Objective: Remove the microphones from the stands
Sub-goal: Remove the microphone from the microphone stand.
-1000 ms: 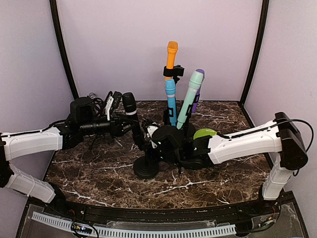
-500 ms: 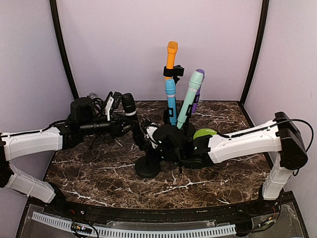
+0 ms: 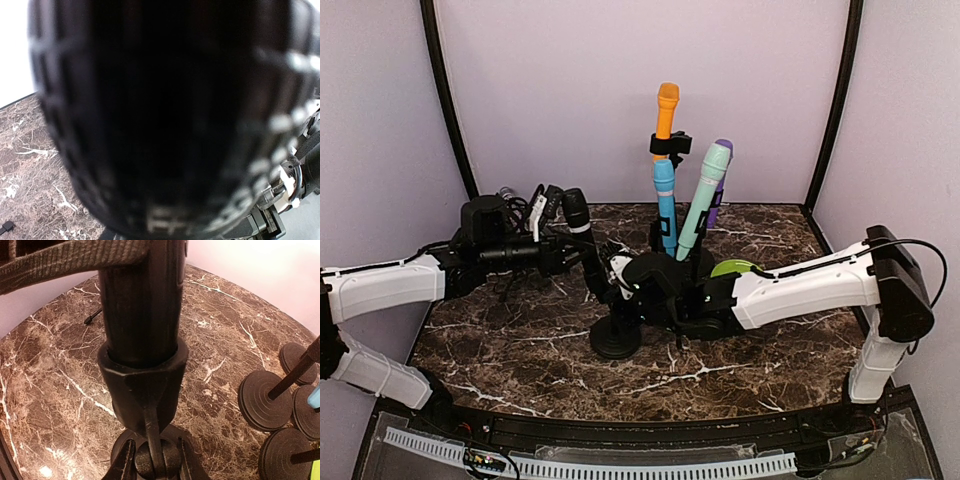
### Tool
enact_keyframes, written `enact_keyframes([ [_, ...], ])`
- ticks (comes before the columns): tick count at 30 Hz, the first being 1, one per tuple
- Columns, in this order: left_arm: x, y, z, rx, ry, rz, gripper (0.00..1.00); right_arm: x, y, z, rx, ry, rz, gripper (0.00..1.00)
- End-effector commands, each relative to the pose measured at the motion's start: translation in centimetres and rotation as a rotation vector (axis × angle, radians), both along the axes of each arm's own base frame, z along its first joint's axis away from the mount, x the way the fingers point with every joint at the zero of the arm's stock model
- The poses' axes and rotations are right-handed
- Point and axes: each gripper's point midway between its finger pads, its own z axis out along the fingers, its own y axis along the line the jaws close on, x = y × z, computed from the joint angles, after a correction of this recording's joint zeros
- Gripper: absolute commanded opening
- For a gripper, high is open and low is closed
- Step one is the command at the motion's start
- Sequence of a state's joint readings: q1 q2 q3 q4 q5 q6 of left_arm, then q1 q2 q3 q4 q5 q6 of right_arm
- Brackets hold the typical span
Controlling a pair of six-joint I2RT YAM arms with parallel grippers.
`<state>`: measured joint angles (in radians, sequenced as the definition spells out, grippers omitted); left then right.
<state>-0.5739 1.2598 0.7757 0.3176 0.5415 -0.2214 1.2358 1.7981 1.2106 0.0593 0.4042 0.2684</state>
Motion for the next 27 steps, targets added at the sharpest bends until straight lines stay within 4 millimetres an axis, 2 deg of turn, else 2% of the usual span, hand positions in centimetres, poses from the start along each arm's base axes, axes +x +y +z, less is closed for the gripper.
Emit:
enact_keyframes([
  [1,-1.6,-0.7,7.3,-0.183,-0.149,-0.091,0.00,-0.3,0.6,-0.3,0.015,0.047,0.018,0.00],
  [8,-3.0,-0.8,8.1,-0.221,-0.185,-0.154,0.00,1.5,-1.0,-1.1,0.057,0.148,-0.060,0.00],
  [11,-3.1,-0.7,8.2,-0.224,-0.190,-0.159,0.00,1.6,-1.3,-1.1,0.064,0.154,-0.068,0.00],
  [22,-2.3,-0.6,8.3,-0.218,-0.160,-0.116,0.00,1.3,-1.4,-2.0,0.008,0.128,-0.031,0.00],
  [27,-1.6,-0.4,8.1,-0.201,-0.146,-0.075,0.00,0.0,-0.4,-1.6,-0.021,0.085,0.046,0.00],
])
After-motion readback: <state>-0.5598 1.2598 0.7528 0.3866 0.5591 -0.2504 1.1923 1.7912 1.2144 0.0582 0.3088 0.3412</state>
